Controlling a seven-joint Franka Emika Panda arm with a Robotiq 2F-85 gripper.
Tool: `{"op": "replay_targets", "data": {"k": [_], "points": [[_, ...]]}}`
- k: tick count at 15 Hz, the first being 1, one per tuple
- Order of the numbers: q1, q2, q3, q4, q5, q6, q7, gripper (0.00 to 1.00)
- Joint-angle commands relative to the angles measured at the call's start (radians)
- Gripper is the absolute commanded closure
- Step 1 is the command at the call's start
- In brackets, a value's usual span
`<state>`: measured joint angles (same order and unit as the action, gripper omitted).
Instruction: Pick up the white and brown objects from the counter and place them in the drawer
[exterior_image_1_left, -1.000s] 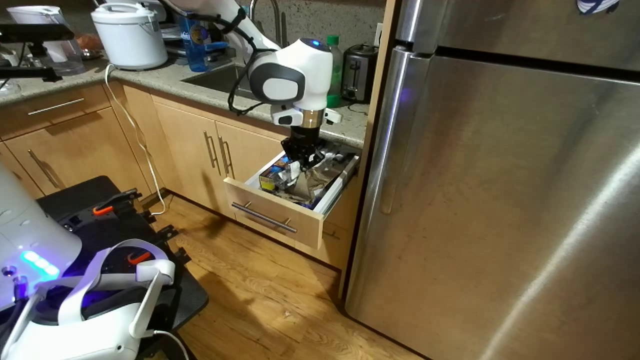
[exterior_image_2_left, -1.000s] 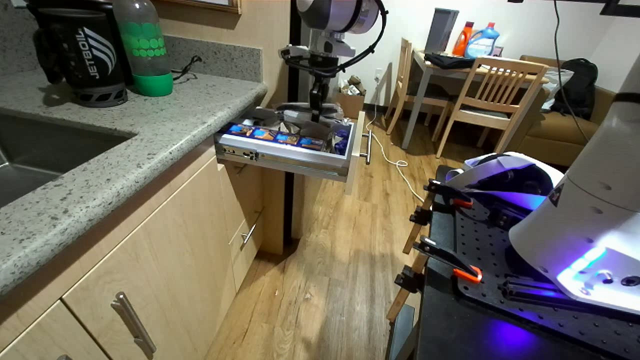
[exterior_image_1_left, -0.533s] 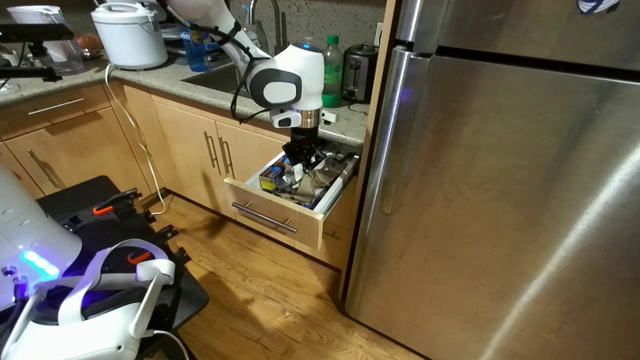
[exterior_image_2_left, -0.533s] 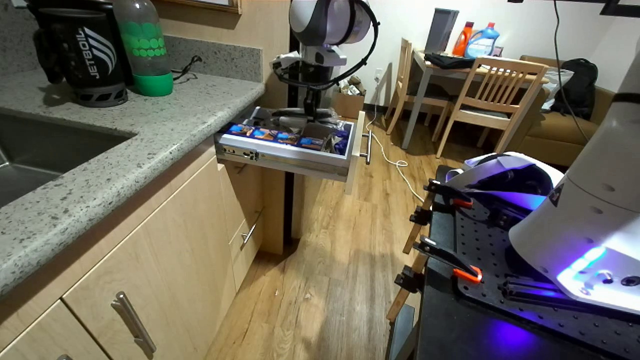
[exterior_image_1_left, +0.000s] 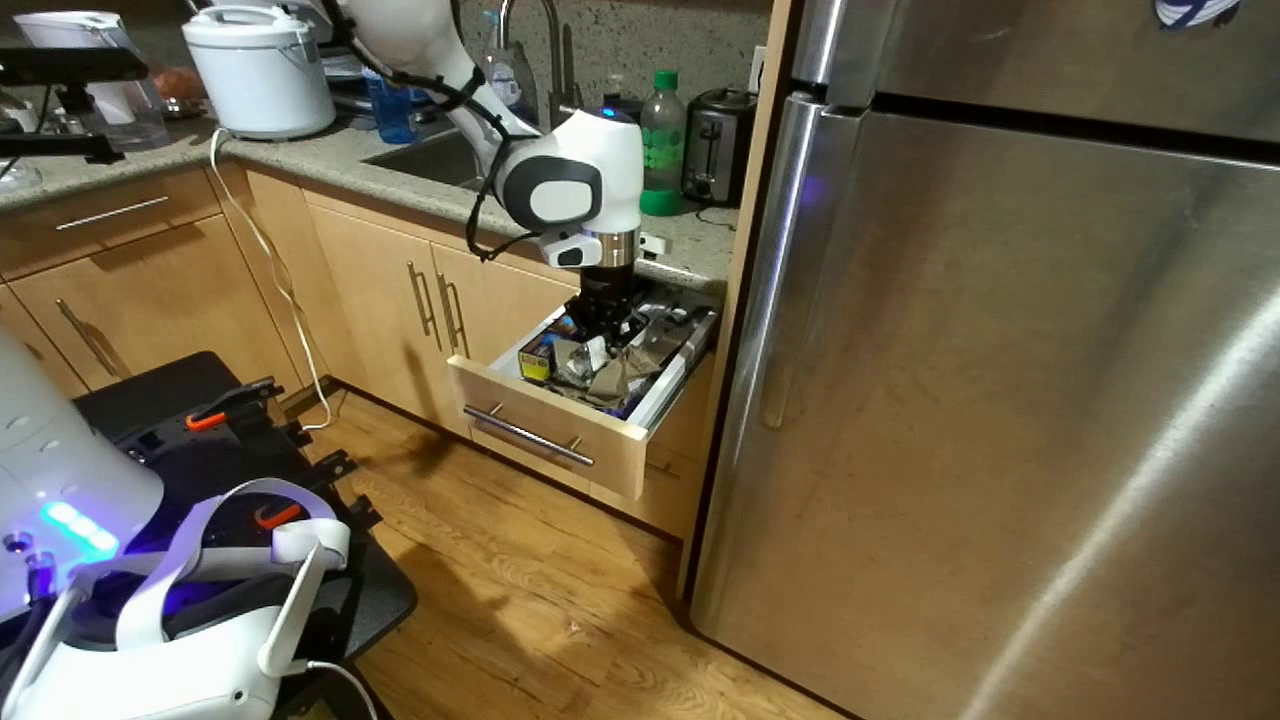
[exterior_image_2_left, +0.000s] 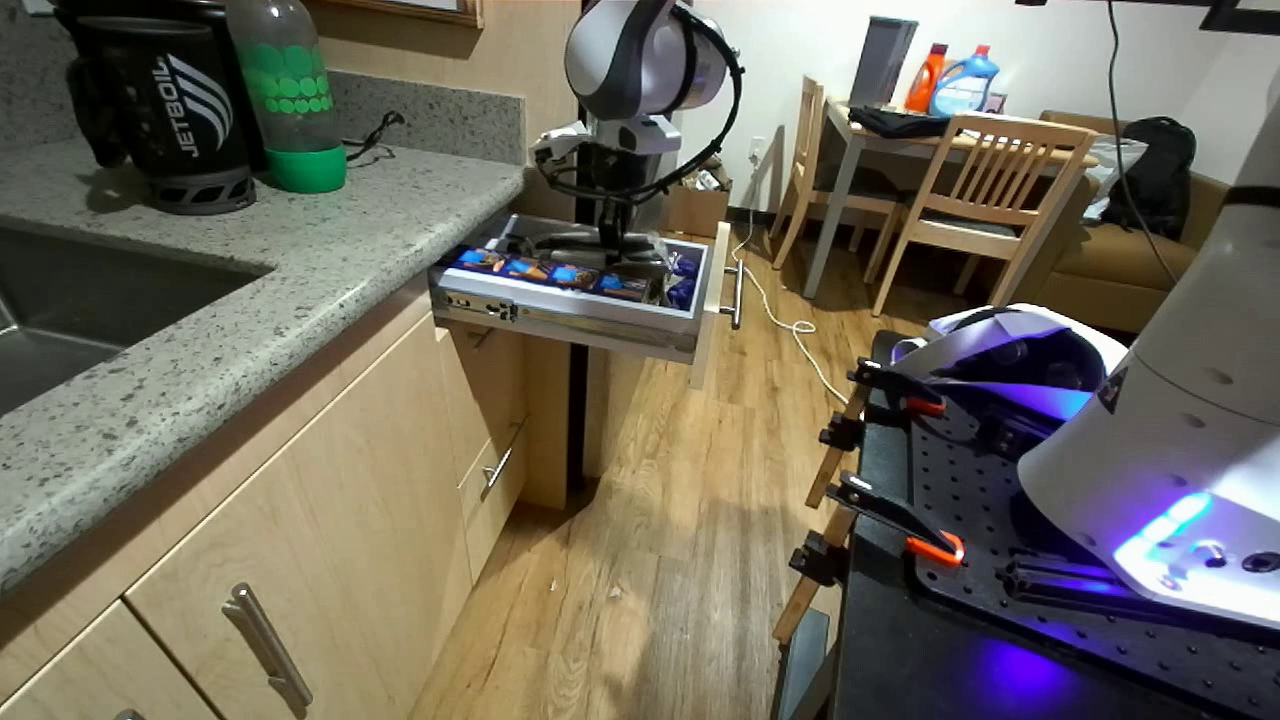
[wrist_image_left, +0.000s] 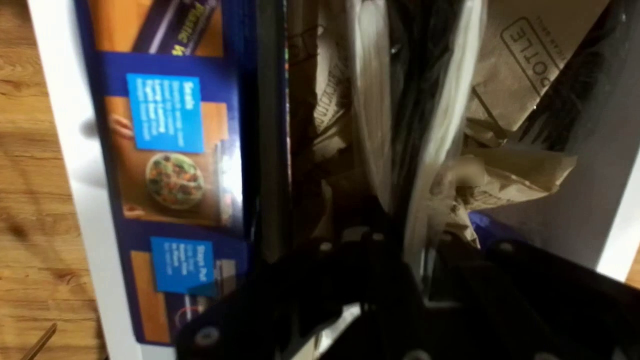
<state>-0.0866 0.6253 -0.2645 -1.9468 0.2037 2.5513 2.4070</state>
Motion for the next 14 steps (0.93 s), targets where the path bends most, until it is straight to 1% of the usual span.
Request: {"op": "replay_targets", "data": {"k": [1, 3, 4, 11, 12, 13, 14], "points": [[0.02, 0.021, -0.018, 0.014, -0.019, 0.025, 0.039, 0.97], [0.019, 0.021, -0.017, 0.014, -0.017, 0.025, 0.03, 0.95], [0.019, 0.02, -0.017, 0.014, -0.016, 0.027, 0.031, 0.69], [0.01, -0.02, -0.014, 0.003, -0.011, 0.027, 0.009, 0.18], [0.009, -0.033, -0.015, -0.003, -0.013, 0.029, 0.003, 0.09], [0.008, -0.045, -0.014, -0.007, -0.013, 0.03, -0.003, 0.02], [0.009, -0.063, -0.015, -0.014, -0.015, 0.032, -0.009, 0.0]]}}
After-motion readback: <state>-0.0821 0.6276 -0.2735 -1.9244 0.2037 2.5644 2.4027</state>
